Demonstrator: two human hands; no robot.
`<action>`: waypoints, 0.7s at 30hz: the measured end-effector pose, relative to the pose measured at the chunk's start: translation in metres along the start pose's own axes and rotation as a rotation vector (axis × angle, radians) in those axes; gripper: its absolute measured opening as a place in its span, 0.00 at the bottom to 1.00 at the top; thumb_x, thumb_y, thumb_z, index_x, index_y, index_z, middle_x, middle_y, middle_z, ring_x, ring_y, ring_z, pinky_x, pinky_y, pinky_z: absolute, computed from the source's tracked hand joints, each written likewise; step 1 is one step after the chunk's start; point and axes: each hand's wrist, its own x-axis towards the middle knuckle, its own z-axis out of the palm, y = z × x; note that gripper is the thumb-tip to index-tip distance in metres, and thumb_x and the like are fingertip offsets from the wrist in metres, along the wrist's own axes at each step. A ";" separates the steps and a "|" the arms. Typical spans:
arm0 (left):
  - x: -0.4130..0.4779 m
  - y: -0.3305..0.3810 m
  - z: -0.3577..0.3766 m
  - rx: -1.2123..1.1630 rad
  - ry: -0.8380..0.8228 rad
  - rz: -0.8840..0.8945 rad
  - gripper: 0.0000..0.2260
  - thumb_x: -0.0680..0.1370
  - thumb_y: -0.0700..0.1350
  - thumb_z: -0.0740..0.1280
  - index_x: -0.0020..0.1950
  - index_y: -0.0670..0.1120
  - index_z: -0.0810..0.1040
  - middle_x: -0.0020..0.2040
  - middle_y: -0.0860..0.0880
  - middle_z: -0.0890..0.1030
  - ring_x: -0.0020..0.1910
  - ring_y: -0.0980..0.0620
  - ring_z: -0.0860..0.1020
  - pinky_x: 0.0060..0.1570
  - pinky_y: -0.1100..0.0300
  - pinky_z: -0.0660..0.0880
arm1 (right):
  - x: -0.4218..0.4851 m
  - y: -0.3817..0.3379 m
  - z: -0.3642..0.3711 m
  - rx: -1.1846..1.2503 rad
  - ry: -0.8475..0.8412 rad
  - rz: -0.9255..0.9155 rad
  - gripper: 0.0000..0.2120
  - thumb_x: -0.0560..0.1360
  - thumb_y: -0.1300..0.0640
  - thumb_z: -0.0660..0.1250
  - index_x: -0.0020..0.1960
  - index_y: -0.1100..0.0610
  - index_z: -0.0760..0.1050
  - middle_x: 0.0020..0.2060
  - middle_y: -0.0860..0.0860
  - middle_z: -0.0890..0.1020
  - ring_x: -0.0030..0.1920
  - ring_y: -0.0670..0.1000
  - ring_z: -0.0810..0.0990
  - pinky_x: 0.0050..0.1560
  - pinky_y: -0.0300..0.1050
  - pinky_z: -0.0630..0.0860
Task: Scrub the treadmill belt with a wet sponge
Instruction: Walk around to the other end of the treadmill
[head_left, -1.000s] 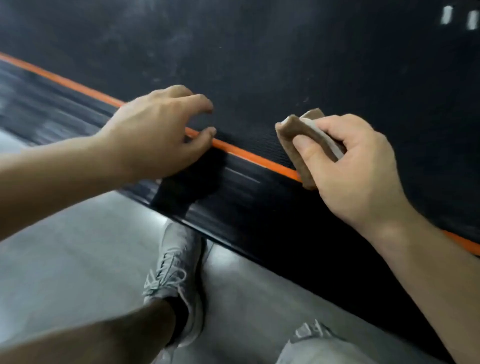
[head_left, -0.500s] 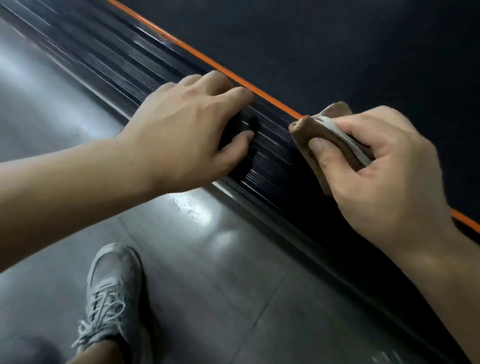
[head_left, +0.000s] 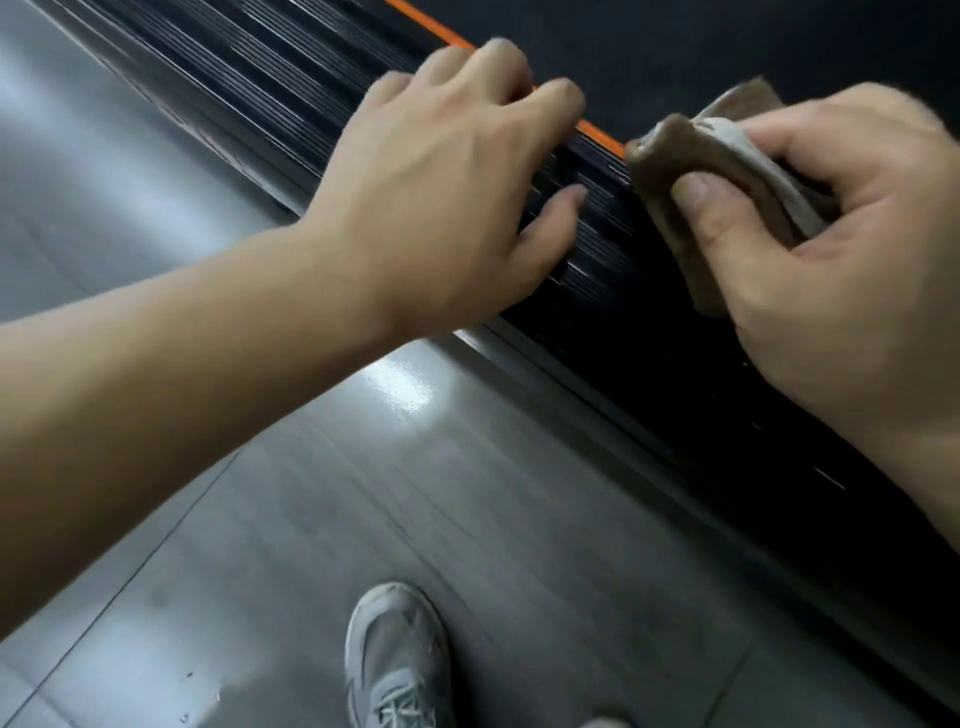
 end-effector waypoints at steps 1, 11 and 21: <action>0.008 -0.007 -0.003 -0.002 0.008 -0.004 0.25 0.79 0.61 0.56 0.71 0.50 0.72 0.66 0.45 0.75 0.64 0.40 0.73 0.61 0.43 0.70 | 0.008 -0.001 0.003 0.002 0.004 0.001 0.10 0.80 0.48 0.68 0.56 0.52 0.82 0.47 0.51 0.78 0.48 0.45 0.75 0.49 0.28 0.68; 0.058 -0.076 -0.025 0.093 -0.083 -0.033 0.27 0.79 0.62 0.55 0.72 0.49 0.73 0.66 0.44 0.76 0.63 0.38 0.75 0.61 0.42 0.72 | 0.074 -0.008 0.025 0.119 0.074 0.072 0.08 0.78 0.51 0.70 0.54 0.51 0.83 0.46 0.50 0.78 0.45 0.43 0.75 0.46 0.26 0.69; 0.068 -0.197 -0.043 0.009 -0.090 -0.041 0.27 0.79 0.62 0.55 0.73 0.51 0.72 0.66 0.46 0.76 0.63 0.39 0.76 0.62 0.43 0.71 | 0.148 -0.093 0.101 0.040 0.082 0.098 0.09 0.79 0.50 0.69 0.55 0.52 0.83 0.47 0.52 0.79 0.47 0.43 0.74 0.45 0.27 0.70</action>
